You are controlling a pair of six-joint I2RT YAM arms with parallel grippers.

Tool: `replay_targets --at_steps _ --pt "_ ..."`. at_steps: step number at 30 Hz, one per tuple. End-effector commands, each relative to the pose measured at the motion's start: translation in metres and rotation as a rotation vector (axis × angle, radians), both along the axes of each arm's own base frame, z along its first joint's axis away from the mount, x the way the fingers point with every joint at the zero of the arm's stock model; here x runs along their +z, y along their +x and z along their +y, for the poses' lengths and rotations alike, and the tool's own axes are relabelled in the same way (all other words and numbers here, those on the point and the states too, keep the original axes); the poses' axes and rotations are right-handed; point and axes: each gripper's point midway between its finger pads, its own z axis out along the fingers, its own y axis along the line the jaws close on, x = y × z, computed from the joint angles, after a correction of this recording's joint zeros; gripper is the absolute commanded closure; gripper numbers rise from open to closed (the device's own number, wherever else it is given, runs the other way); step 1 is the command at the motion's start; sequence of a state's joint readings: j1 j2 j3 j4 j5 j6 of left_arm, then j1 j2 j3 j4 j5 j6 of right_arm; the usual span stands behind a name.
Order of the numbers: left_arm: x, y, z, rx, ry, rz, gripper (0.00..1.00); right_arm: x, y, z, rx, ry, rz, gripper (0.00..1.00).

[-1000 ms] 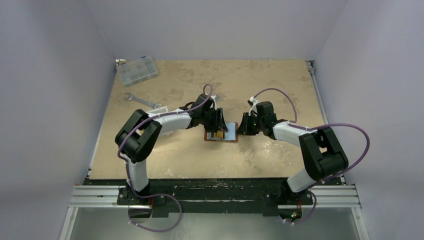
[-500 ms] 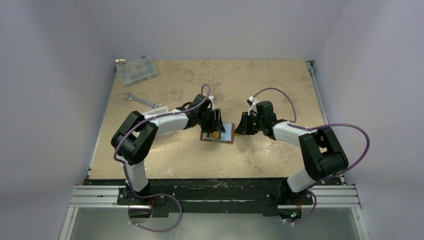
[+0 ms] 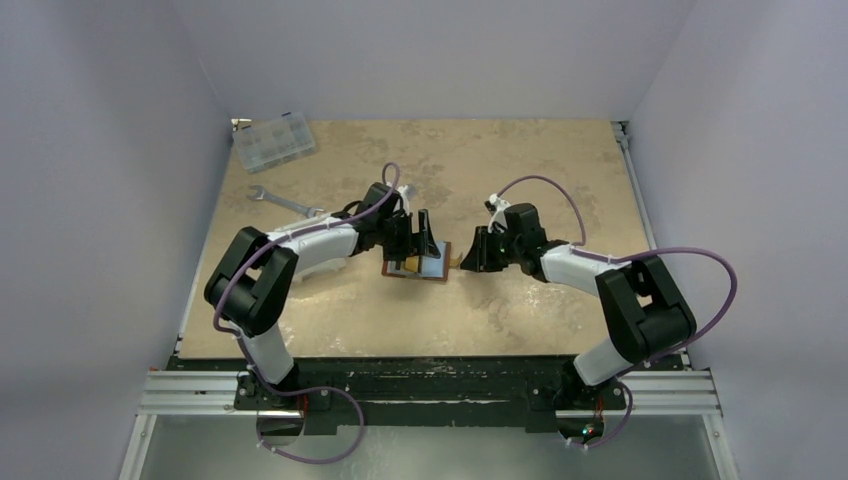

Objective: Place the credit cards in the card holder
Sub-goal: Insert the credit card into the card holder.

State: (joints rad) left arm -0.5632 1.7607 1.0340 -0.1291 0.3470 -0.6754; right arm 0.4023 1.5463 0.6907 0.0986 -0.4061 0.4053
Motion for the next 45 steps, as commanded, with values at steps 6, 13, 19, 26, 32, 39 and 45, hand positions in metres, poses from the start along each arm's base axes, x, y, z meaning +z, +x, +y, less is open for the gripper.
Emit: replay_targets --at_steps 6,13,19,26,32,39,45 --pt "0.007 0.001 0.025 0.006 0.045 -0.064 0.21 0.039 0.006 0.046 0.077 0.128 -0.080 0.71" --pt "0.024 0.005 0.035 -0.004 0.040 -0.096 0.19 0.048 0.014 0.064 0.091 0.212 -0.072 0.71" --pt "0.020 0.002 0.036 -0.023 0.040 -0.078 0.20 0.046 0.021 0.068 0.092 0.208 -0.059 0.71" --pt "0.004 0.000 0.037 -0.014 0.091 -0.055 0.20 0.029 0.020 0.066 0.076 0.181 -0.031 0.71" --pt "-0.012 -0.002 0.032 -0.013 0.111 -0.020 0.20 0.020 0.024 0.059 0.040 0.138 -0.021 0.71" --pt "-0.009 -0.004 0.013 -0.039 0.027 0.000 0.20 0.009 0.023 0.050 -0.005 0.091 0.003 0.71" --pt "-0.010 -0.011 -0.005 -0.074 -0.032 0.029 0.22 0.008 0.021 0.054 0.007 0.114 0.013 0.71"
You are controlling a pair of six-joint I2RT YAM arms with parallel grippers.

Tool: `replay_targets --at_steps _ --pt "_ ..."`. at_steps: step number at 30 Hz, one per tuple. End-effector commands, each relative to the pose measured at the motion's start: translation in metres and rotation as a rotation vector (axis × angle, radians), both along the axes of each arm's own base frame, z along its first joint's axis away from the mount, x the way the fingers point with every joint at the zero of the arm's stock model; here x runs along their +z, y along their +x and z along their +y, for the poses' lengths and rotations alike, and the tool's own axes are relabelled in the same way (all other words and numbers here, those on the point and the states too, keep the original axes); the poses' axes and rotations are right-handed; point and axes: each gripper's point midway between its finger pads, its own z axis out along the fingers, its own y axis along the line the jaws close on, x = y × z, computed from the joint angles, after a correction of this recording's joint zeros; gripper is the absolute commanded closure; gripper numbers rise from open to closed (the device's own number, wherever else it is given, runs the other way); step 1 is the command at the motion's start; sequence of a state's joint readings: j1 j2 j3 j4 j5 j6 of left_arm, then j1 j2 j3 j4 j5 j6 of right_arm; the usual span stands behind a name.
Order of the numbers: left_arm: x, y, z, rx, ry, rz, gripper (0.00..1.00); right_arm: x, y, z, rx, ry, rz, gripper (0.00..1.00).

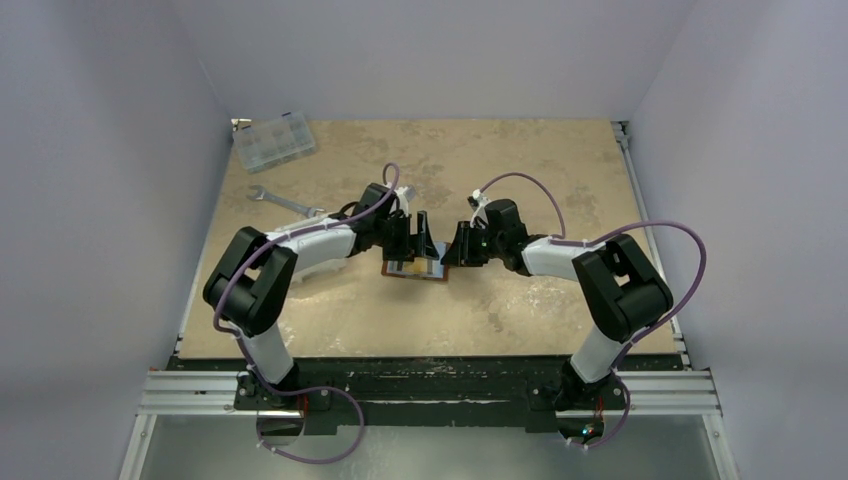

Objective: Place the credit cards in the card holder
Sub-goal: Insert the credit card into the card holder.

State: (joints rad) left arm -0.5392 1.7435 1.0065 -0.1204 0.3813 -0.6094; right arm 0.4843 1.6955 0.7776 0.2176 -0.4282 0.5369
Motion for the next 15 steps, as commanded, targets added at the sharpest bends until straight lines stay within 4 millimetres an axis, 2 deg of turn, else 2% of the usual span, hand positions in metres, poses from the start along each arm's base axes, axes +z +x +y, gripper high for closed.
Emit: replay_targets --at_steps 1,5,9,15 --pt "-0.008 -0.009 -0.019 -0.035 -0.047 0.053 0.22 0.010 0.009 0.006 -0.010 0.020 -0.030 0.71" --pt "-0.011 -0.011 -0.029 -0.050 -0.078 0.073 0.23 0.013 0.008 0.005 -0.014 0.031 -0.029 0.71" --pt "-0.001 -0.006 -0.029 -0.053 -0.073 0.035 0.22 0.014 0.007 0.006 -0.012 0.034 -0.027 0.70" --pt "0.017 0.004 -0.010 -0.025 -0.036 -0.019 0.21 0.016 0.004 0.006 -0.009 0.042 -0.023 0.66"
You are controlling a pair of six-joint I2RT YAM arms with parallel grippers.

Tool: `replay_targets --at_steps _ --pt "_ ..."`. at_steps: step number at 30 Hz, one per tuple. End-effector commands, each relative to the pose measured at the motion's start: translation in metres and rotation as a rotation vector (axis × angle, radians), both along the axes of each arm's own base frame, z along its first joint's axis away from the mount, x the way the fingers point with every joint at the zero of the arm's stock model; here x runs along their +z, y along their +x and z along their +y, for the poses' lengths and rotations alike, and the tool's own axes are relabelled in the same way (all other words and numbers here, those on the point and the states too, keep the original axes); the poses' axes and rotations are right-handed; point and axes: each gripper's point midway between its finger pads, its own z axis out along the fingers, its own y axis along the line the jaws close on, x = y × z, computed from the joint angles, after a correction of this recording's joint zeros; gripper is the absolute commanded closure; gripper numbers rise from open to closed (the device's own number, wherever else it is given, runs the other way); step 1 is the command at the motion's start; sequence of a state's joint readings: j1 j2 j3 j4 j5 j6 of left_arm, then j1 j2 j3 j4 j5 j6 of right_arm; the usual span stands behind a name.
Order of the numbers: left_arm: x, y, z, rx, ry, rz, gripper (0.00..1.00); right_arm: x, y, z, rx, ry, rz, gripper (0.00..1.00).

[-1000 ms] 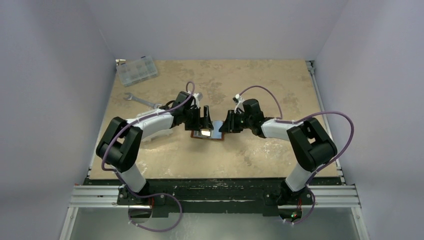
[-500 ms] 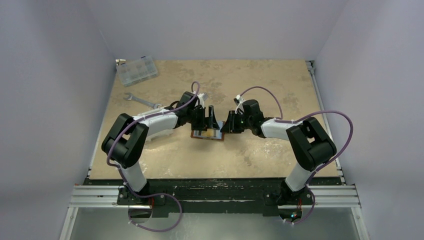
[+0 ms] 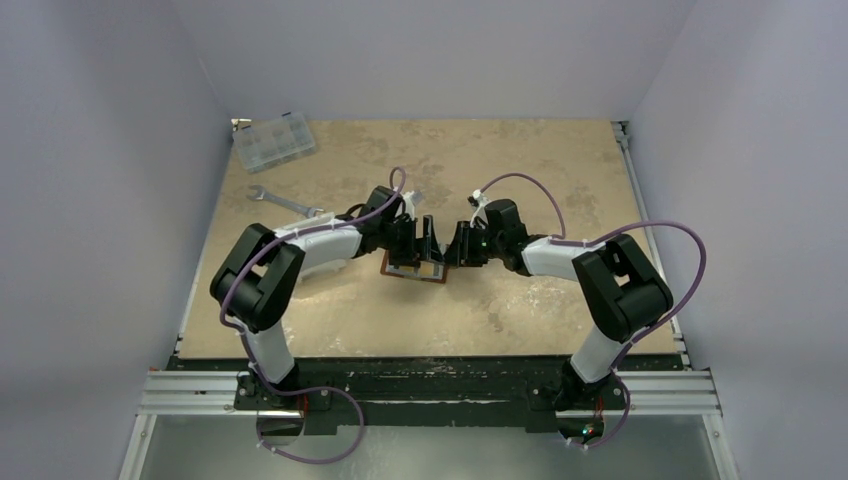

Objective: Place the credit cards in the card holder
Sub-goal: Insert the credit card into the card holder.

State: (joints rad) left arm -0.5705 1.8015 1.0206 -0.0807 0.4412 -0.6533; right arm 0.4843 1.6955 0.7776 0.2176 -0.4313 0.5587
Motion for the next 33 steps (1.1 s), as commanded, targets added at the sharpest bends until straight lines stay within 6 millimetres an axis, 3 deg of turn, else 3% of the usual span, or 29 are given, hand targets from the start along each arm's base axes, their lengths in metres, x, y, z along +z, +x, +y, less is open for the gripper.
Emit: replay_targets --at_steps 1,7,15,21,25,33 --pt "0.025 0.014 0.013 0.017 0.016 -0.073 0.22 0.015 0.004 0.004 0.001 0.033 -0.037 0.66" --pt "0.014 0.015 0.017 0.015 0.027 -0.066 0.32 0.017 0.001 0.003 -0.011 0.059 -0.027 0.65" --pt "-0.023 0.013 0.031 0.027 0.120 -0.031 0.76 0.023 0.001 0.011 0.006 0.143 0.005 0.84" --pt "-0.047 0.007 0.050 0.063 0.173 0.007 0.89 0.020 0.003 0.013 0.012 0.142 0.016 0.82" --pt "-0.052 0.002 0.057 0.080 0.172 0.020 0.95 0.016 0.004 0.013 0.008 0.139 0.025 0.73" --pt "-0.057 -0.003 0.061 0.085 0.164 0.031 0.99 0.014 0.006 0.016 0.015 0.142 0.028 0.70"
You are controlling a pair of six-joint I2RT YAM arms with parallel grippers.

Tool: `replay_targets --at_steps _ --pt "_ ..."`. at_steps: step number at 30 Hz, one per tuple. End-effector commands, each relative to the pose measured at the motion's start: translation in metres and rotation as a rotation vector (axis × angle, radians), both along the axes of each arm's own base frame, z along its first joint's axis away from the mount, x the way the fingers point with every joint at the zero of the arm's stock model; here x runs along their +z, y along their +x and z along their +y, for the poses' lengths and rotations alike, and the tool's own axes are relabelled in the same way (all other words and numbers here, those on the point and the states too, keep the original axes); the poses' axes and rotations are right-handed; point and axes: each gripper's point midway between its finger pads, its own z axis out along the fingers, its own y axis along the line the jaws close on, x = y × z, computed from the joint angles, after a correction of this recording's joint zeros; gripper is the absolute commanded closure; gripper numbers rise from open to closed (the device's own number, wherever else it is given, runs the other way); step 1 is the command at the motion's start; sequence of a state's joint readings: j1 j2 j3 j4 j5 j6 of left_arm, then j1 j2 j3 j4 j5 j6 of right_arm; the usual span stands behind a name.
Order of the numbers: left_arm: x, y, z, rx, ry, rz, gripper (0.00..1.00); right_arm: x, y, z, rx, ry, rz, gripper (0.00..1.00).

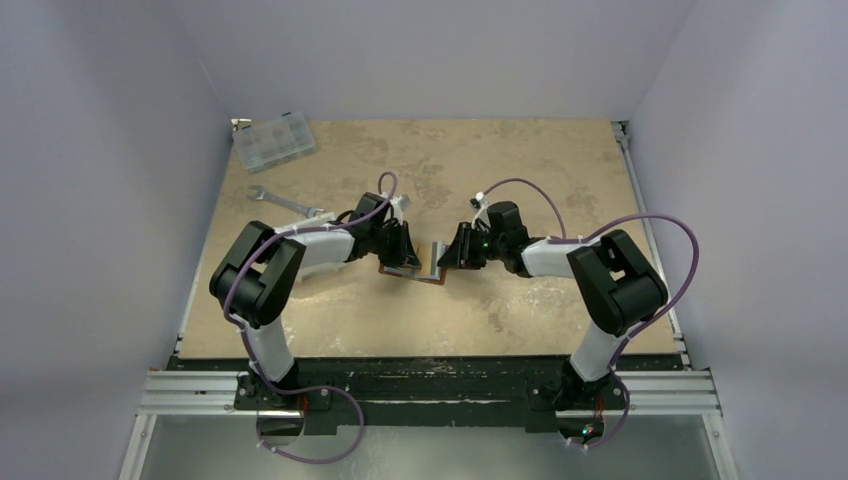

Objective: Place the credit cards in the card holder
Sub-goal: Insert the credit card into the card holder, then turn over the card slot in the card holder.

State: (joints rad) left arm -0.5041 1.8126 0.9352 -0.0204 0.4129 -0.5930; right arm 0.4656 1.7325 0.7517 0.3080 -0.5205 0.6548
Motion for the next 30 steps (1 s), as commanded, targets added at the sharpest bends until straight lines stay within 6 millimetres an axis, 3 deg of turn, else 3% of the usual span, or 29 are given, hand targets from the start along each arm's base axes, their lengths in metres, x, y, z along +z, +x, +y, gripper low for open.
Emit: replay_targets --at_steps 1,16,25,27,30 --pt "-0.029 -0.012 0.028 0.044 0.107 0.053 0.99 0.015 0.011 0.009 0.014 0.040 -0.045 0.70" --pt "-0.031 -0.014 0.026 0.042 0.092 0.063 1.00 0.016 0.010 0.020 0.050 0.074 -0.040 0.70" --pt "-0.010 -0.007 0.017 0.039 0.045 0.030 1.00 0.030 0.010 0.032 0.081 0.107 -0.060 0.68" --pt "-0.003 -0.005 0.014 0.034 0.029 0.024 0.95 0.031 0.010 0.036 0.089 0.118 -0.056 0.67" --pt "0.017 -0.003 0.013 0.038 0.004 0.000 0.78 0.036 0.011 0.039 0.090 0.123 -0.066 0.67"
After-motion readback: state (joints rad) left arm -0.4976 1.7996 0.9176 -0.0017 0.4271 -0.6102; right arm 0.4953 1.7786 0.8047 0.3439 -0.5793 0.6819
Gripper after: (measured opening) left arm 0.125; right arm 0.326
